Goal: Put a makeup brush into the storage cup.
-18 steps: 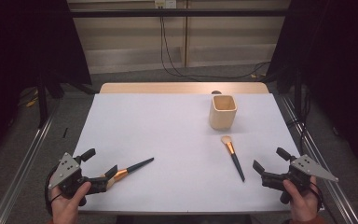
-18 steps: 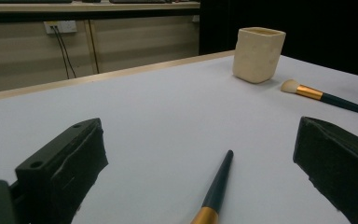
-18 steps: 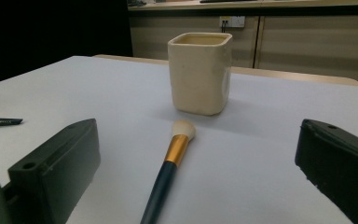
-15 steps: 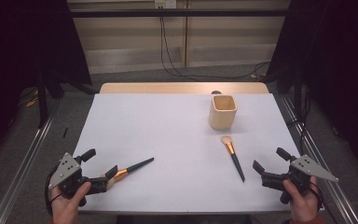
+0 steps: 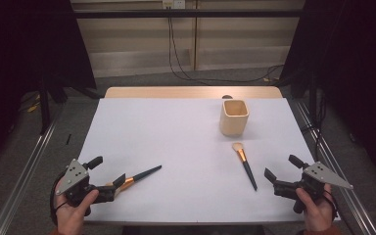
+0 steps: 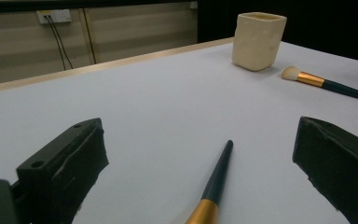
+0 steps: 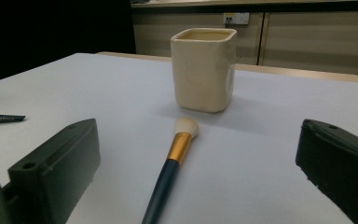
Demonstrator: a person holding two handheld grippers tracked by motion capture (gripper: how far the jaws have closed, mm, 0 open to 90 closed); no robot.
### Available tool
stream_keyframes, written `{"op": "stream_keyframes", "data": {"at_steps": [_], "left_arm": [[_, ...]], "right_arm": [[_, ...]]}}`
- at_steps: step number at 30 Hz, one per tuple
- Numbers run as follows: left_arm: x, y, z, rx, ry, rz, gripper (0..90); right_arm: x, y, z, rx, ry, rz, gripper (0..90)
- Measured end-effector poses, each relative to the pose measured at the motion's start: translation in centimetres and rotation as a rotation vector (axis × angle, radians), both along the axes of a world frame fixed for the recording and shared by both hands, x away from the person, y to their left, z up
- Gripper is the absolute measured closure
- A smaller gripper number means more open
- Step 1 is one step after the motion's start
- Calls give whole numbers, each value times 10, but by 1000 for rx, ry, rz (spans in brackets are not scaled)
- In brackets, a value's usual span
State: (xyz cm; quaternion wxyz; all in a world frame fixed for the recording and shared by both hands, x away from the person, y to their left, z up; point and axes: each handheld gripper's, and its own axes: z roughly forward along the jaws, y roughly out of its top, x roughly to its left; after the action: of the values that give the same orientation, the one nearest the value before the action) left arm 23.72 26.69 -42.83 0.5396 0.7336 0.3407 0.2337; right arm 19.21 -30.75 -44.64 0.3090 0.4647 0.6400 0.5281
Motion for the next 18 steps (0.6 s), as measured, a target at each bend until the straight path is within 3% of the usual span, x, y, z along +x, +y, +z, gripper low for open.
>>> {"op": "stream_keyframes", "data": {"at_steps": [5,11,18], "left_arm": [[1,-2,2,-2,-6,10,30],[-1,-4,9,-11,-23,-13,30],[15,-5,16,8,-35,2,34]], "right_arm": [[0,1,0,6,6,2,0],[-2,5,1,-7,2,16,0],[0,5,1,-2,6,21,0]]}}
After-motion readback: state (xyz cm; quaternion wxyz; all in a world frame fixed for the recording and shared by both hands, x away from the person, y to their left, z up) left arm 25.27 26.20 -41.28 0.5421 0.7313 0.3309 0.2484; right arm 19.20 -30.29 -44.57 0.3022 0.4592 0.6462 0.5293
